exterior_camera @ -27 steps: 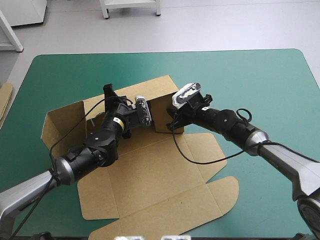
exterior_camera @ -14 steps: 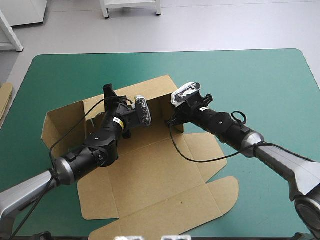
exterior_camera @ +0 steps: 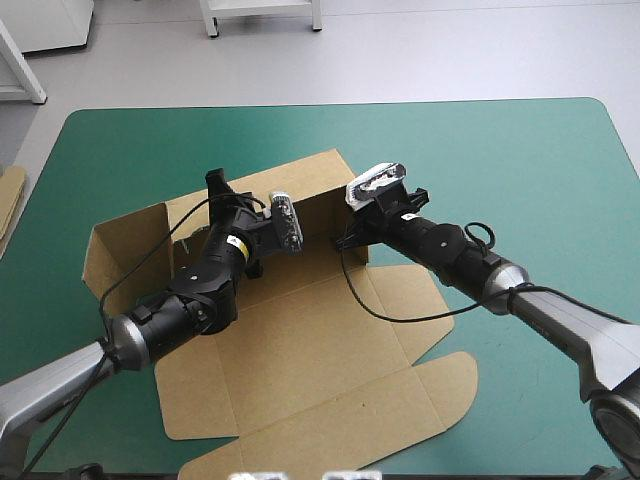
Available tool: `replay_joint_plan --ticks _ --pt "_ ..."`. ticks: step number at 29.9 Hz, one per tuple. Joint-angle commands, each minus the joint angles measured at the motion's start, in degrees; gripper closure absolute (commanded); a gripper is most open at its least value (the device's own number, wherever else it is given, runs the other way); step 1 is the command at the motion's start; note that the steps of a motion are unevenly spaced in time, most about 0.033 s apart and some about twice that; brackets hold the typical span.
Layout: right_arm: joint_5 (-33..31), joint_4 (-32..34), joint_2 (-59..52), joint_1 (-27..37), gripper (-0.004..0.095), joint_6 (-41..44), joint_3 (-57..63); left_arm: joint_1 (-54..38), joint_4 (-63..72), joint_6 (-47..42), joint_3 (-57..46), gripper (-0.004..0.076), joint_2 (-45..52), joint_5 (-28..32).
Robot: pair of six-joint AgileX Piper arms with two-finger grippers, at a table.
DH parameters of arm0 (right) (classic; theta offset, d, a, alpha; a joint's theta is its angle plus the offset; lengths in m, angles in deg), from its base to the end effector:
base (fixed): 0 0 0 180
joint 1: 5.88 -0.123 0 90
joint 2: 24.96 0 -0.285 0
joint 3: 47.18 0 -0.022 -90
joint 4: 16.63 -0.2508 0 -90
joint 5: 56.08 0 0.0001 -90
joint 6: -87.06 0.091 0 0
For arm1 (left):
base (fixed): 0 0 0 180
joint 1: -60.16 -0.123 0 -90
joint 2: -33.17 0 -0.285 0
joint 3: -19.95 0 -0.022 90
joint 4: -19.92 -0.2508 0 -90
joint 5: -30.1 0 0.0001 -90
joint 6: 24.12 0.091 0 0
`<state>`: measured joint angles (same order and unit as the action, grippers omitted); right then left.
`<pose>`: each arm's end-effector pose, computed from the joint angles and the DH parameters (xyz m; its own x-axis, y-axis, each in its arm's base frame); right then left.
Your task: Fold the box
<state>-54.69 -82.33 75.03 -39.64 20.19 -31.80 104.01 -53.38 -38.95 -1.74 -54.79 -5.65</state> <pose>0.3071 0.2029 0.2779 -0.3376 -0.2503 -0.9074 -0.5459 0.8374 -0.0279 0.2501 -0.1695 0.3050 -0.0281 0.9670 -0.2533 0.4388 0.2396 0.8661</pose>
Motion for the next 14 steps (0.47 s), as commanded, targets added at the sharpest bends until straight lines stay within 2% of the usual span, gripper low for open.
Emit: replay_joint_plan --ticks 1,4,6,14 --pt "0.18 0.62 -2.33 0.05 0.0914 -0.66 -1.6 2.0 3.18 -1.65 0.77 0.0573 1.39 -2.69" --pt "0.07 0.62 -2.33 0.05 0.0914 -0.66 -1.6 4.66 3.18 -1.65 0.77 0.0421 1.49 -4.48" --pt "0.07 0.49 -2.33 0.05 0.0913 -0.66 -1.6 6.44 2.93 -2.61 0.77 0.0357 1.49 -5.8" --pt "0.45 0.49 -2.33 0.05 0.0914 0.14 -1.6 11.79 2.36 -4.52 0.89 0.0346 4.09 -9.04"
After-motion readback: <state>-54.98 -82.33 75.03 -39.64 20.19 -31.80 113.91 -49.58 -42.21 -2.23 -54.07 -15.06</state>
